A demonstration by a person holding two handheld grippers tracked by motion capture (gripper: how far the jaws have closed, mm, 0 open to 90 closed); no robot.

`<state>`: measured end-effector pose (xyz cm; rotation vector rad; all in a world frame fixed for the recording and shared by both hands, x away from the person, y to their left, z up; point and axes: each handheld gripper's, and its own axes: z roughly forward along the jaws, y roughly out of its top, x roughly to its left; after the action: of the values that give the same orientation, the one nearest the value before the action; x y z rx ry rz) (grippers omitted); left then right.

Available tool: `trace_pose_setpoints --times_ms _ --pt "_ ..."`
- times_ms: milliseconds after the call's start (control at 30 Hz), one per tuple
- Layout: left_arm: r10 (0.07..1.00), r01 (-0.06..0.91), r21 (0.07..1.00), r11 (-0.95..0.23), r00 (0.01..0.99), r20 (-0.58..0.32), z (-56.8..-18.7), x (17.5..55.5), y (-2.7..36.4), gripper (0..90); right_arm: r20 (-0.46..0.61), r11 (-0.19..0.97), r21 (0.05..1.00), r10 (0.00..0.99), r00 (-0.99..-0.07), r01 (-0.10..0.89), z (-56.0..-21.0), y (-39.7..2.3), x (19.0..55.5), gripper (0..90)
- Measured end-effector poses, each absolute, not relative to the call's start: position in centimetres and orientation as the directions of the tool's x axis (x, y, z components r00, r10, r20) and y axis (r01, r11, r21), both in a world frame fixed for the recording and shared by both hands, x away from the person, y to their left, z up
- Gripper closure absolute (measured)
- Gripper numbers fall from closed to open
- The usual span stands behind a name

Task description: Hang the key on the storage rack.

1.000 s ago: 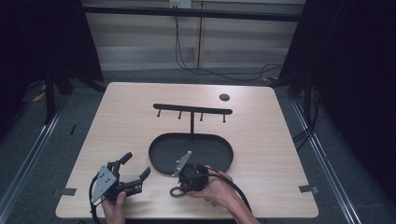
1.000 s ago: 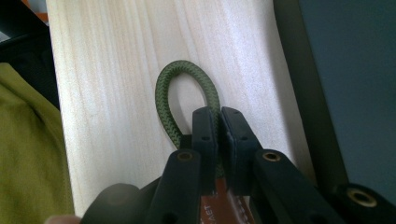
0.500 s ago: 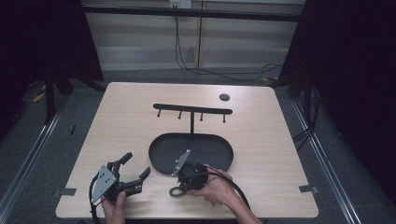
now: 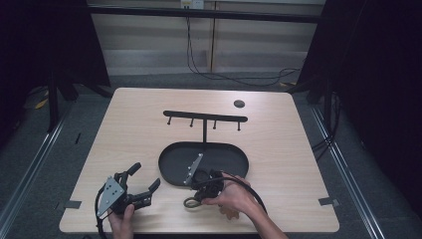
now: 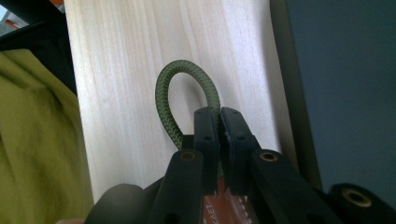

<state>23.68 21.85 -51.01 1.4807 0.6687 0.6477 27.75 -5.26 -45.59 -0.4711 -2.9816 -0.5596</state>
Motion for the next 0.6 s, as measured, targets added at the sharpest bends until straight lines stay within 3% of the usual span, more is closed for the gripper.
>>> trace_pose_setpoints --times_ms 600 --pt "0.746 0.018 1.0 -0.006 0.666 -0.008 -51.0 23.7 21.8 15.6 0.131 0.903 0.296 0.285 -0.95 0.312 -42.3 -6.2 28.7 86.2"
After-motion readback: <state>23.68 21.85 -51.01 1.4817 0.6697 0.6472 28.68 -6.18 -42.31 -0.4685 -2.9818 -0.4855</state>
